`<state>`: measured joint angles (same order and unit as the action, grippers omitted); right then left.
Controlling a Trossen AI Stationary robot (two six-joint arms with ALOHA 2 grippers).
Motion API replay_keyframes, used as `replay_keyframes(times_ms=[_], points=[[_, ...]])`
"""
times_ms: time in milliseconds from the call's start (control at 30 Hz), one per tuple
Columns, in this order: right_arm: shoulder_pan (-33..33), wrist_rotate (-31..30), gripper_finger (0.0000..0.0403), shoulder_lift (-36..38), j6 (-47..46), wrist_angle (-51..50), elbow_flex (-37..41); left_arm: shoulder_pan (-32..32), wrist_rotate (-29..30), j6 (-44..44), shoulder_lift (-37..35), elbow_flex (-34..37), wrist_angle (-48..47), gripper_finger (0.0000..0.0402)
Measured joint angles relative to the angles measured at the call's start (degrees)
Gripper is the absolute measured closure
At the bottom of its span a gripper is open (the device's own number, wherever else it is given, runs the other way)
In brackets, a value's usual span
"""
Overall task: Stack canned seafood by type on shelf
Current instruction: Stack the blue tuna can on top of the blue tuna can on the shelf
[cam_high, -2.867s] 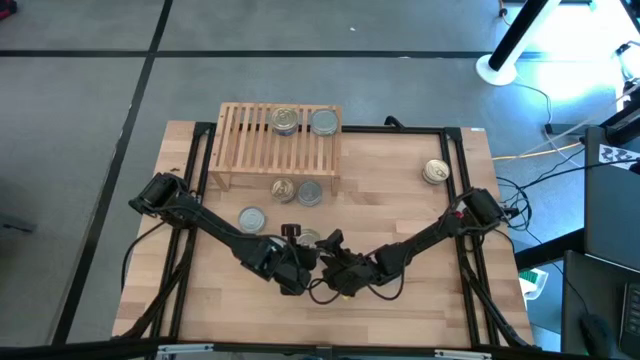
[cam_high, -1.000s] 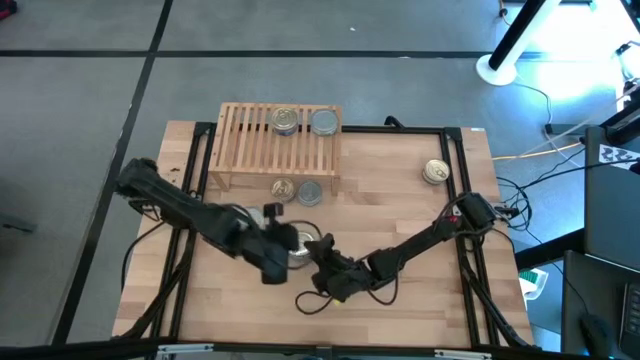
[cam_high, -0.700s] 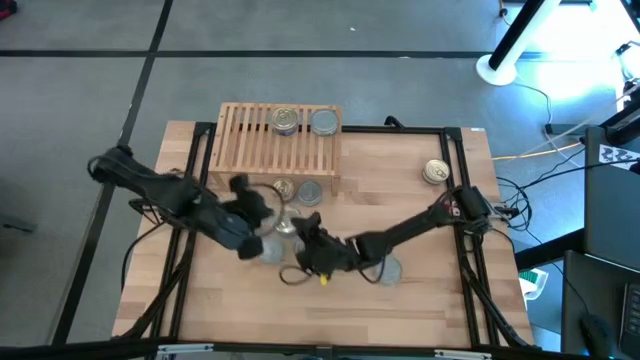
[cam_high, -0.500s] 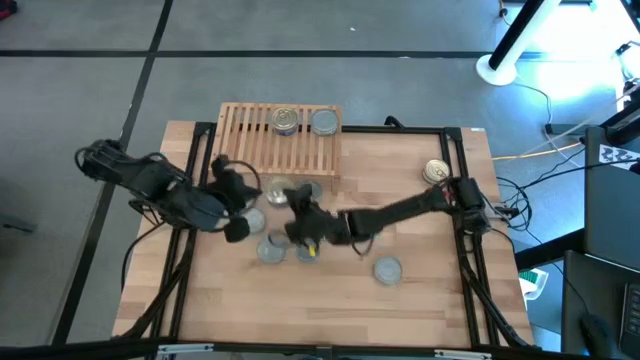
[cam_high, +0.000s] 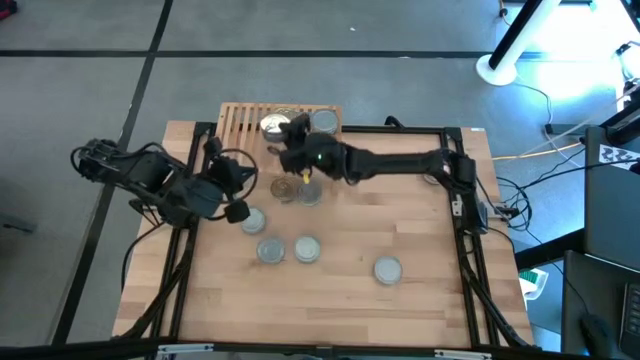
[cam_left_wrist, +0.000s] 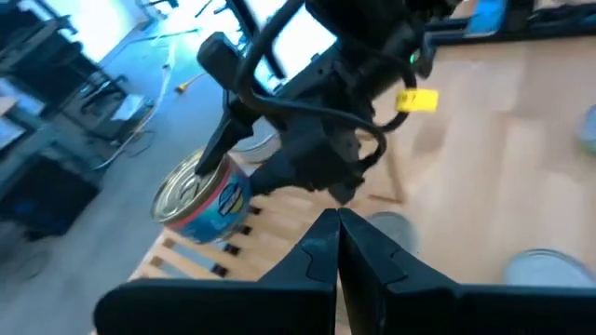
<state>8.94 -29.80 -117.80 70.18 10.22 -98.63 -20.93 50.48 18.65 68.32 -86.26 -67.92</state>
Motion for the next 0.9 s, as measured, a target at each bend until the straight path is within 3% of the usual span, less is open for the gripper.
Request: replay_keyframes(times_ms=[200, 400, 667, 900], points=[[4.7, 2.5, 0.0188, -0.2, 0.6, -0.2, 0.0, 8.4, 0.0, -2.6, 0.1, 2.0, 0.2, 0.04], [7.1, 6.7, 0.0204, -0.2, 0.3, -0.8, 0.0, 17.1, -0.2, -6.7, 1.1, 2.5, 4.6, 0.04], [7.2, 10.0, 0.0185, -0.2, -1.4, -1.4, 0.0, 26.2, -6.7, -14.9, 4.8, 2.5, 11.9, 0.04], [7.2, 10.6, 0.0202, -0.3, -1.3, -1.5, 0.0, 32.6, -14.6, -21.6, 9.8, 2.5, 14.4, 0.0399]])
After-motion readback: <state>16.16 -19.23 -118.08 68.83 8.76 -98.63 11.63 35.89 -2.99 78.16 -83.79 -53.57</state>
